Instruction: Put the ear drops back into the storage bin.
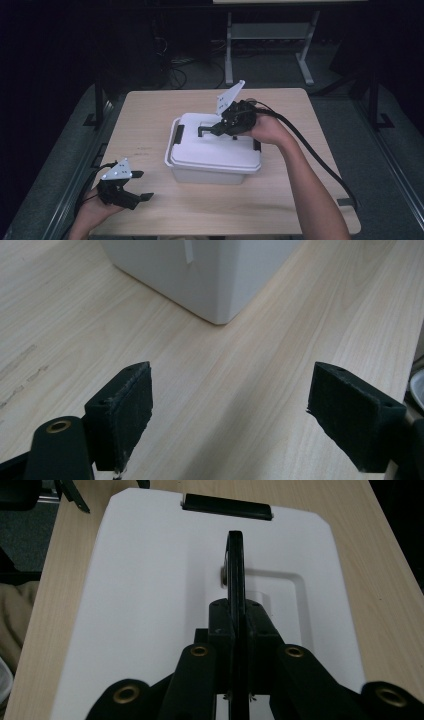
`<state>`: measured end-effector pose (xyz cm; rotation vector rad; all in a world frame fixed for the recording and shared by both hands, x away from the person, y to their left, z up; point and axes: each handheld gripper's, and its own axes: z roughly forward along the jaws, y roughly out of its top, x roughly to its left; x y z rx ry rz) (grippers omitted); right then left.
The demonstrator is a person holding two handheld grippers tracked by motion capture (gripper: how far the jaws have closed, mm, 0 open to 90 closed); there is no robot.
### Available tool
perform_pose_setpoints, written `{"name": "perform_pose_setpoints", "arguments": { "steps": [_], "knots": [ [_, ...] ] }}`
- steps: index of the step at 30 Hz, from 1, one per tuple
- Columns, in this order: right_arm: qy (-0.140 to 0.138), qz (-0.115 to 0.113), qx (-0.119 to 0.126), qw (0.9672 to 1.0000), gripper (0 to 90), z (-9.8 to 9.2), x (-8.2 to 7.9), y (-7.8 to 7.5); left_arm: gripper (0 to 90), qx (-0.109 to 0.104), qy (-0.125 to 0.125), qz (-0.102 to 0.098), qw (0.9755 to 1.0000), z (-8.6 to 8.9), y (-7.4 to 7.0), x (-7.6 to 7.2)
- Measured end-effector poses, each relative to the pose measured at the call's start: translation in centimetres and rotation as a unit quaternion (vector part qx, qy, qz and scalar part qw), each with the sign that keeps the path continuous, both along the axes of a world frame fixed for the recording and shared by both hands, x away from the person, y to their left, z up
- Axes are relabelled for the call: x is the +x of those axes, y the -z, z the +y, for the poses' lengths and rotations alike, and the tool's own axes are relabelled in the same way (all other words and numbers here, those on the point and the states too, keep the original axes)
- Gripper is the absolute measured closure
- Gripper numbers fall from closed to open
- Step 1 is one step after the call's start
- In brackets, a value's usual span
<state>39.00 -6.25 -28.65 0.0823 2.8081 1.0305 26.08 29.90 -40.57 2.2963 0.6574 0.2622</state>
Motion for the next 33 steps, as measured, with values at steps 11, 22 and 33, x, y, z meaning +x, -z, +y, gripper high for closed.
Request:
{"name": "perform_pose_setpoints", "arguments": {
  "steps": [11,22,33],
  "knots": [
    [-0.008,0.006,0.004,0.9999,83.8,1.4,1.3,0.4,17.8,-0.010,-0.006,-0.003,0.9999,0.4,-0.2,-0.1],
    [-0.014,0.018,0.013,0.9996,83.8,1.9,1.8,1.2,17.8,-0.011,-0.005,0.001,0.9999,0.4,-0.1,0.0],
    [-0.015,0.036,0.023,0.9990,83.7,2.1,2.2,1.9,17.8,-0.013,-0.007,0.001,0.9999,0.6,-0.1,-0.1]
  ]
}}
